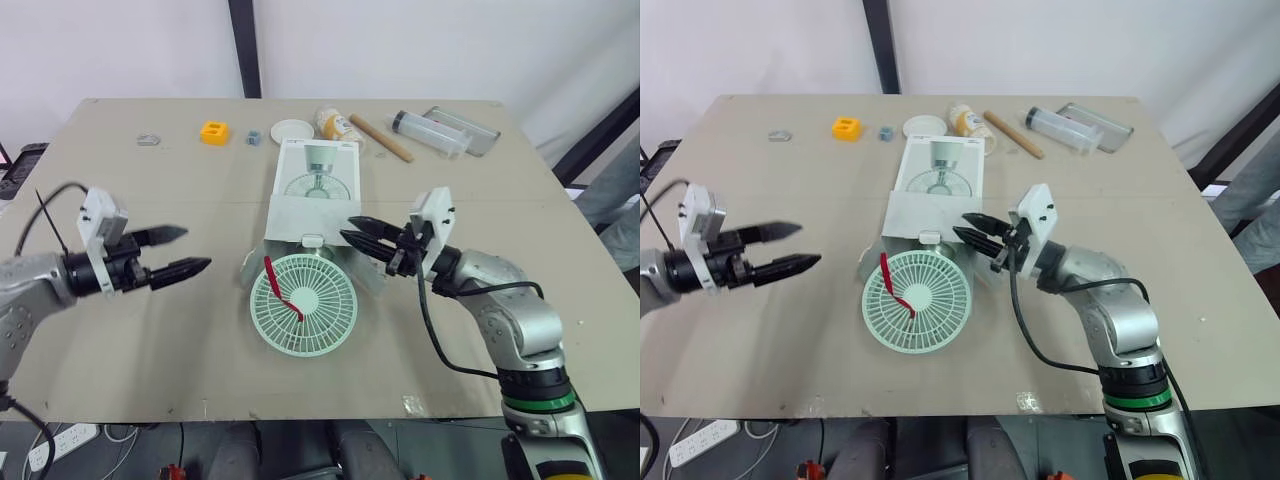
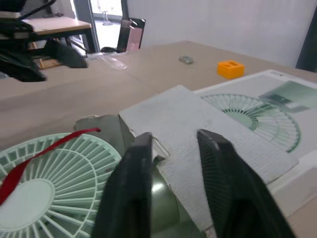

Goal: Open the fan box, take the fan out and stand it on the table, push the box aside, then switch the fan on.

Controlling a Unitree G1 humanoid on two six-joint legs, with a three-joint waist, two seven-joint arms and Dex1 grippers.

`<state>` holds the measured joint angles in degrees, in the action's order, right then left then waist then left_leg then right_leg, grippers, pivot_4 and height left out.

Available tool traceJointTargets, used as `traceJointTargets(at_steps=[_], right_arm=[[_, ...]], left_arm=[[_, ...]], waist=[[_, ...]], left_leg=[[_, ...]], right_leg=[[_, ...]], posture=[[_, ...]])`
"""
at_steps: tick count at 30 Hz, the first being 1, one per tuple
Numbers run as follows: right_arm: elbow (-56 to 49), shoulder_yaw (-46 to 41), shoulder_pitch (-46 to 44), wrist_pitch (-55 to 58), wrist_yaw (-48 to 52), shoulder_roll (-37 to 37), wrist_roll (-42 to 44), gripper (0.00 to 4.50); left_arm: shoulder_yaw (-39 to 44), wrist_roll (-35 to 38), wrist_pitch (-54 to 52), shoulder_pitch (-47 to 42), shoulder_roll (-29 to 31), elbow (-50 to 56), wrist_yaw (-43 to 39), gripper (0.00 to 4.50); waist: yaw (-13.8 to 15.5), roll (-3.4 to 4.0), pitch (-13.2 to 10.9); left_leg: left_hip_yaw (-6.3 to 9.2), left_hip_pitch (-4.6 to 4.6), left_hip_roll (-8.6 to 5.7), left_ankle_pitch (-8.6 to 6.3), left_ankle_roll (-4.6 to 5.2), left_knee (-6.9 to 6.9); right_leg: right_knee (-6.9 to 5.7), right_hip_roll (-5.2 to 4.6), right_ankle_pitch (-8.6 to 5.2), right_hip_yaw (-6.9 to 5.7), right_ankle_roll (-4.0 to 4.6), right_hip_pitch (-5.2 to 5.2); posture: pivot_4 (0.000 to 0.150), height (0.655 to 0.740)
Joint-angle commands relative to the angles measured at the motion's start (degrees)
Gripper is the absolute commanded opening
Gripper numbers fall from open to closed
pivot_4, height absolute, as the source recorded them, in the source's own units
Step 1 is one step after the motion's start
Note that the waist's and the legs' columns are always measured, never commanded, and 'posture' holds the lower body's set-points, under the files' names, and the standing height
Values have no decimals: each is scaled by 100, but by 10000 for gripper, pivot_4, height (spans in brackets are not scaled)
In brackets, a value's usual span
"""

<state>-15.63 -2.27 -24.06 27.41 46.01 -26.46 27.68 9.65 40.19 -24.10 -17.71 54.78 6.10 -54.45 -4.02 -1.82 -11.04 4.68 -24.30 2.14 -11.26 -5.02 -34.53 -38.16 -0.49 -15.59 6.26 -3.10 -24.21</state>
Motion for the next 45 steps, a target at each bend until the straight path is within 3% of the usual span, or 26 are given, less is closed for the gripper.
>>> traceJointTargets(at_steps=[1,2,3,4,5,10,19,27,32,45], right_arm=[[-276,-307,210,-68,228,-199,348,31023],[-292,-354,293,-82,310,-262,412,33357],[-295,-393,389,-130,413,-340,447,40165],[-290,-420,467,-171,498,-407,472,44271],[-268,-459,563,-235,614,-488,486,44694],[-55,-588,1069,-614,1416,-968,548,44694],[69,-403,1474,-1270,2166,-1364,329,44694],[-43,-308,1532,-1266,2015,-1287,296,44694],[-87,-264,1520,-1186,2017,-1303,364,44694],[-110,-208,1413,-1111,2018,-1349,328,44694]], left_arm=[[-325,-1260,1563,-148,-142,-203,-274,45000],[-401,-1584,2048,-199,-223,-298,-279,45000],[-457,-1814,2435,-266,-330,-389,-273,45000],[-490,-1979,2752,-325,-433,-476,-283,45000],[-553,-2226,3234,-376,-515,-561,-285,45000],[-839,-2984,5255,-547,-807,-1019,-441,45000],[-1333,-3487,8099,-741,-793,-2084,-717,45000],[-1475,-4659,10086,-978,-992,-3118,27,45000],[-1330,-5463,10733,-1148,-1344,-3440,693,45000],[-511,-8105,11231,-1360,-2179,-3728,2604,45000]], waist=[[-16,1,0],[-11,2,-1],[-3,2,-1],[-4,2,-1],[-5,2,-1],[32,1,0],[41,2,1],[73,1,1],[108,2,2],[139,0,4]], left_leg=[[-1,0,0,0,0,0],[-2,1,1,0,0,1],[-1,1,0,0,1,0],[-1,1,1,0,1,-1],[-1,1,1,0,1,-4],[0,1,-2,2,5,-17],[0,16,-1,5,15,-39],[3,19,-3,5,16,-50],[5,23,-3,-3,29,-79],[6,60,-4,-4,32,-107]], right_leg=[[0,0,0,1,0,0],[-1,1,0,3,0,0],[-2,1,0,3,1,0],[-4,1,1,2,2,0],[-5,1,3,2,1,0],[-5,0,12,3,-8,8],[-8,3,24,5,-14,30],[-11,2,30,4,-18,39],[-12,2,33,-1,-22,59],[-18,2,45,-5,-35,107]], posture=[[1500,7400],[1500,7400],[1500,7400],[1500,7400],[1500,7400],[1500,7400],[1500,7400],[1500,7400],[1500,7400],[1500,7400]])
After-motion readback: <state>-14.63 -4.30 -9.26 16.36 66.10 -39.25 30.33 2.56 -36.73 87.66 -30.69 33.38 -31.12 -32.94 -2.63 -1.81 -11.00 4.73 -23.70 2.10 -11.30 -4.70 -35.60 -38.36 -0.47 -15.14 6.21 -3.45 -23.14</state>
